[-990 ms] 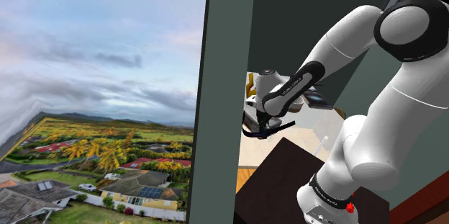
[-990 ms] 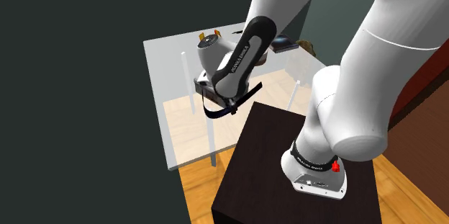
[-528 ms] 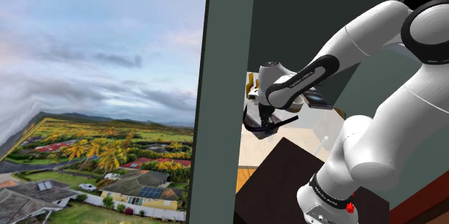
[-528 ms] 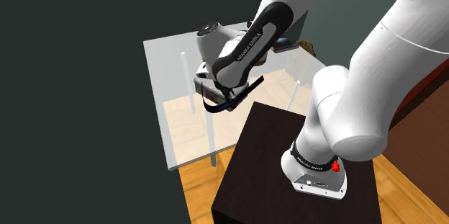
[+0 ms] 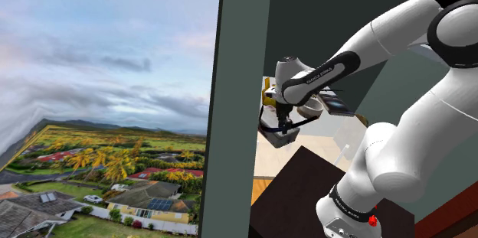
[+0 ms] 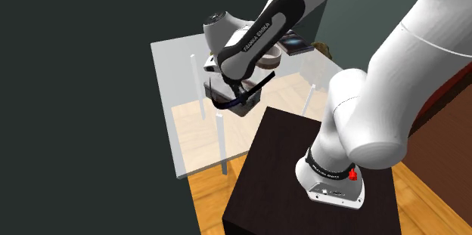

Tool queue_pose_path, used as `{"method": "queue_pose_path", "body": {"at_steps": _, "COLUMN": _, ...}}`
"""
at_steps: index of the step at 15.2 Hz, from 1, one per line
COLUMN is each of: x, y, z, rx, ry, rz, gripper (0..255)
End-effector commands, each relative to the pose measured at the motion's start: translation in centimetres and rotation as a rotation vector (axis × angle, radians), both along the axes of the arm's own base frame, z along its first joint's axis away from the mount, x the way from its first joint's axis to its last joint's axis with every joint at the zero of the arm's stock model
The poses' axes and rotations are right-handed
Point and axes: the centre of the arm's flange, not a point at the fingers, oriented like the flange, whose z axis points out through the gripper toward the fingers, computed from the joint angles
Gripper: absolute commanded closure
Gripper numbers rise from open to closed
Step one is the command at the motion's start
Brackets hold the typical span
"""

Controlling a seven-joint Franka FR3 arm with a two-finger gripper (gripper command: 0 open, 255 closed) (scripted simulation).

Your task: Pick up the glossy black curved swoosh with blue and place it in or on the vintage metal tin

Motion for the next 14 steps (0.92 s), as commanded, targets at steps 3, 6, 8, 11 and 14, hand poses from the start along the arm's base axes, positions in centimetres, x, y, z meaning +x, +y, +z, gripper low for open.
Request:
{"method": "queue_pose_path", "body": {"at_steps": 3, "x": 3.2, "y": -4.1, "z": -0.4, "rx": -0.001, "ry": 0.000, "rz": 0.002, "gripper": 255}}
{"method": "queue_pose_path", "body": {"at_steps": 6, "x": 5.6, "y": -7.2, "z": -0.8, "rx": -0.001, "ry": 0.000, "rz": 0.002, "gripper": 255}}
{"method": "queue_pose_path", "body": {"at_steps": 8, "x": 7.3, "y": -9.2, "z": -1.1, "rx": -0.001, "ry": 0.000, "rz": 0.002, "gripper": 255}}
{"method": "queue_pose_path", "body": {"at_steps": 11, "x": 9.7, "y": -12.3, "z": -1.5, "rx": -0.001, "ry": 0.000, "rz": 0.002, "gripper": 255}}
{"method": "queue_pose_path", "body": {"at_steps": 14, "x": 11.0, "y": -13.8, "z": -2.7, "rx": -0.001, "ry": 0.000, "rz": 0.002, "gripper": 255}}
